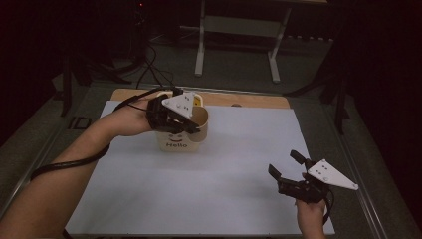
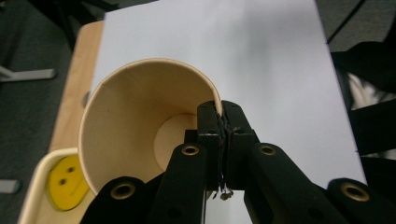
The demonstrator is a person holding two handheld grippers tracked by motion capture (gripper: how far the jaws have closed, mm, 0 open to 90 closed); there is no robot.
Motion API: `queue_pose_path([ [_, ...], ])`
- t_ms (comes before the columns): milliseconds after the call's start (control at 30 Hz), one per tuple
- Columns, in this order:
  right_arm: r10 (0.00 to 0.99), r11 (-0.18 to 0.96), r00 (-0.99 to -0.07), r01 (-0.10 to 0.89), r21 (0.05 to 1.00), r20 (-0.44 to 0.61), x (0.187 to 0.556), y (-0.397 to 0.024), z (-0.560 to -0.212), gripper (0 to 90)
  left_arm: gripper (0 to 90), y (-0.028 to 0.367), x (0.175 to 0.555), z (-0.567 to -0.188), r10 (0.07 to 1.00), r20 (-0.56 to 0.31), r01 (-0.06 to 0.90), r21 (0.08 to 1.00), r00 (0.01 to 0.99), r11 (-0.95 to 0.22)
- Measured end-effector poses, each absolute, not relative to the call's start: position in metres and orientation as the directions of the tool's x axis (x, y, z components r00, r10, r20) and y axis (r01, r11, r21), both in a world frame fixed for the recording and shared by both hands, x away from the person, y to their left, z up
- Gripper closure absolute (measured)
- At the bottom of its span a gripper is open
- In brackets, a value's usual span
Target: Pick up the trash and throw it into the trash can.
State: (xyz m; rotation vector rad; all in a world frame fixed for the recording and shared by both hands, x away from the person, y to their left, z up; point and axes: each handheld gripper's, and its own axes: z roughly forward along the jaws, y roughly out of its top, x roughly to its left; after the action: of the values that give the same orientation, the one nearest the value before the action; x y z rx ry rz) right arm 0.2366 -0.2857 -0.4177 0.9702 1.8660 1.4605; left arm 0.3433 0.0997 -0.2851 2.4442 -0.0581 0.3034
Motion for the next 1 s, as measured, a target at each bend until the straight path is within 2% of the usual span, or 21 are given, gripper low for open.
queue_pose_path([
  [1000,0.817,0.151,-0.577,0.201,0.968,-0.007,0.237,-0.284,-0.420,12.5,89.0,0.123,0.407,-0.280,0.178,0.254,-0.010,0.599,0.951,-0.800],
])
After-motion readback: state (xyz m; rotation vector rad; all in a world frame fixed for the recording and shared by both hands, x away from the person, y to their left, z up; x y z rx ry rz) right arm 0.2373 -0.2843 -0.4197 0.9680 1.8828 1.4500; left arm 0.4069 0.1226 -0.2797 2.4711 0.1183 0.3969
